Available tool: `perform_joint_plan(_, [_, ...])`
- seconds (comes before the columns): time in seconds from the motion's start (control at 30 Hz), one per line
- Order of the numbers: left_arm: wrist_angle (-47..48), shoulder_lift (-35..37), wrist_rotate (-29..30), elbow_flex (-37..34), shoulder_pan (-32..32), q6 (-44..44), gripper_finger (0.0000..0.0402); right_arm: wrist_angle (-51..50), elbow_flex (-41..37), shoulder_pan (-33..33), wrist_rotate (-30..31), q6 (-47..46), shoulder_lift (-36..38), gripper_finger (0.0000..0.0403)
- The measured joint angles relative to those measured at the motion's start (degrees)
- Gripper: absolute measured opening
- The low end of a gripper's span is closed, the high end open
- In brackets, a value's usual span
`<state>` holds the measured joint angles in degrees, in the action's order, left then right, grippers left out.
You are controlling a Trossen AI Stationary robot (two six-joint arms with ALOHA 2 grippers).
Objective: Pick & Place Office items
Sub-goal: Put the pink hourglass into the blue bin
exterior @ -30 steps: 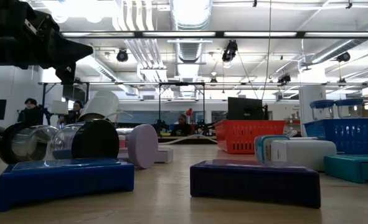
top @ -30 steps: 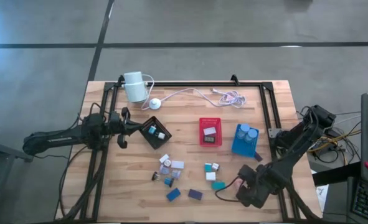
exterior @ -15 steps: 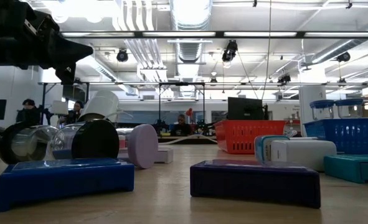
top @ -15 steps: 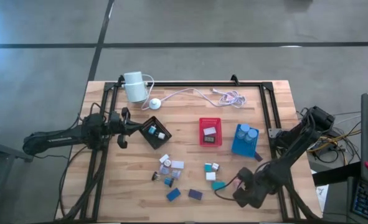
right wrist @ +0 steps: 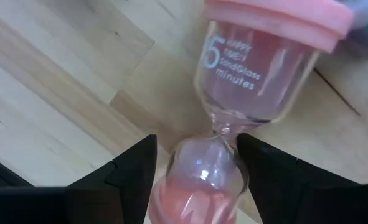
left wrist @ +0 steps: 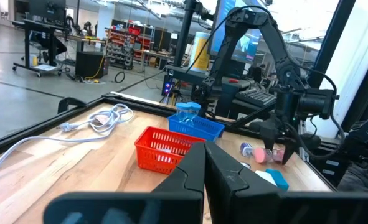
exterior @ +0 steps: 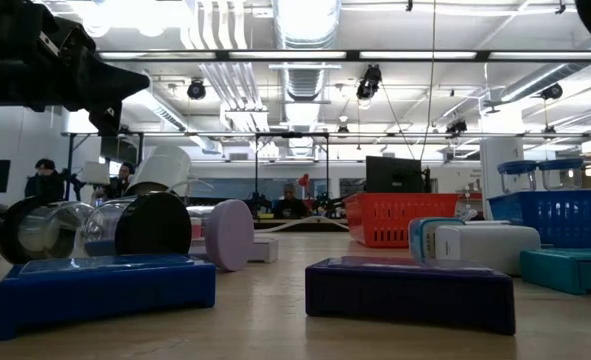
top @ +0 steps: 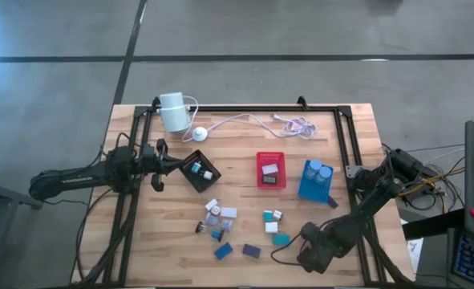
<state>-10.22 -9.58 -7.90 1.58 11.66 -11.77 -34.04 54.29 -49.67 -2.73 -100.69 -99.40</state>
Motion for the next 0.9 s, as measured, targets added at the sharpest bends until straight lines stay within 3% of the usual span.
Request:
perform_joint_plan(0.13, [-0.02,0.00,0.00,0.00,-0.02,-0.01,0.0005,-0.87,0.84,0.00,-0.38,2.90,-0.32,0.0206])
perform_joint_plan(0.27, [-0.02,0.00,0.06,0.00,-0.04,0.18,0.0005,-1.80,2.88,0.10,-0.50,6.83,-0.63,0.0161])
perform_joint_plan(0.47, [-0.07,0.00,0.13,0.00,-0.04,0.18,0.0005,-4.62,5.26,1.40,1.21,14.18,-0.58,0.0159])
perform_joint_plan(0.7, [-0.31,-0.13,-3.28,0.00,-0.24,-0.09,0.0005,-20.87,12.96,6.10,3.50,24.65,-0.45,0.0159])
perform_joint_plan(0.9, [-3.52,-2.15,-8.04,0.00,-1.90,-0.49,0.0005,-33.45,23.30,12.65,13.06,38.95,-0.43,0.0159])
